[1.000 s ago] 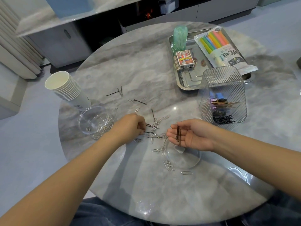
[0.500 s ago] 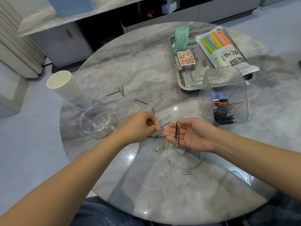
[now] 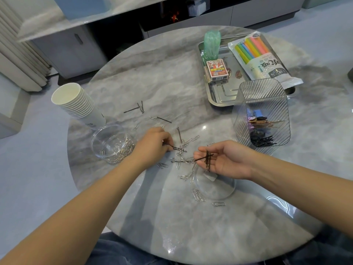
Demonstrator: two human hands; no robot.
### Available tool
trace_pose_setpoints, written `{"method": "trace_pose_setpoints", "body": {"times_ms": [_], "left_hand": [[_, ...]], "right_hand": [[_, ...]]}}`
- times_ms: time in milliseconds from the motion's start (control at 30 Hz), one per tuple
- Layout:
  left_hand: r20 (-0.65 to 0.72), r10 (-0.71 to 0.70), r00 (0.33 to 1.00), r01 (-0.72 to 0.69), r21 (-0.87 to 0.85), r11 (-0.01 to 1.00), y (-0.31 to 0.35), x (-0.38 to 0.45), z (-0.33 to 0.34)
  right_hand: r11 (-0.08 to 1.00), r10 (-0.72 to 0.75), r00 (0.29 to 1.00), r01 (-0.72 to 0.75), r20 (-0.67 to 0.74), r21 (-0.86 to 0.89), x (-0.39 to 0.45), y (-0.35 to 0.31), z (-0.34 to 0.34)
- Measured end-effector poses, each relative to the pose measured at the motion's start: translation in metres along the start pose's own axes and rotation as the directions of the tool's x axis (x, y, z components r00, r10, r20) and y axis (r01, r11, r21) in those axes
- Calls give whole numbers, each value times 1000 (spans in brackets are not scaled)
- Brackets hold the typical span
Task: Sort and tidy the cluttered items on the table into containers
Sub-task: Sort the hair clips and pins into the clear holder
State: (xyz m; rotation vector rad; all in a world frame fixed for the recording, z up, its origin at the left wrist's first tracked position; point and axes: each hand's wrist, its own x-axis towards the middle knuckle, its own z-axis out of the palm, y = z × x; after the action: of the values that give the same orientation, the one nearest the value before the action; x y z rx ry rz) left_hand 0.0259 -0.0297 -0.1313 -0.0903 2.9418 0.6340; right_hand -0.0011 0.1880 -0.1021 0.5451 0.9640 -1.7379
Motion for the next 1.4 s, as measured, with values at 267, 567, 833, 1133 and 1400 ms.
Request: {"method": "trace_pose_setpoints", "body": {"times_ms": [267, 567, 833, 1133, 1400], "left_hand": [[112, 182, 977, -214, 480, 851, 8, 1, 8], [135, 172, 976, -218, 687, 693, 7, -3, -11], [57, -63, 996, 58, 90, 994, 42, -7, -34], [199, -207, 958, 284, -564, 775, 86, -19, -5], [75, -190, 979, 200, -537, 819, 91, -26, -4]], "right_hand": [[999, -18, 1000, 17, -11, -48, 1, 0, -2], [997, -32, 999, 33, 16, -69, -1, 0, -1], [998, -56, 998, 56, 23, -6, 3, -2, -4], [988, -154, 988, 154, 26, 11, 6, -2, -6], [980, -186, 983, 185, 6, 73, 9, -1, -7]]}}
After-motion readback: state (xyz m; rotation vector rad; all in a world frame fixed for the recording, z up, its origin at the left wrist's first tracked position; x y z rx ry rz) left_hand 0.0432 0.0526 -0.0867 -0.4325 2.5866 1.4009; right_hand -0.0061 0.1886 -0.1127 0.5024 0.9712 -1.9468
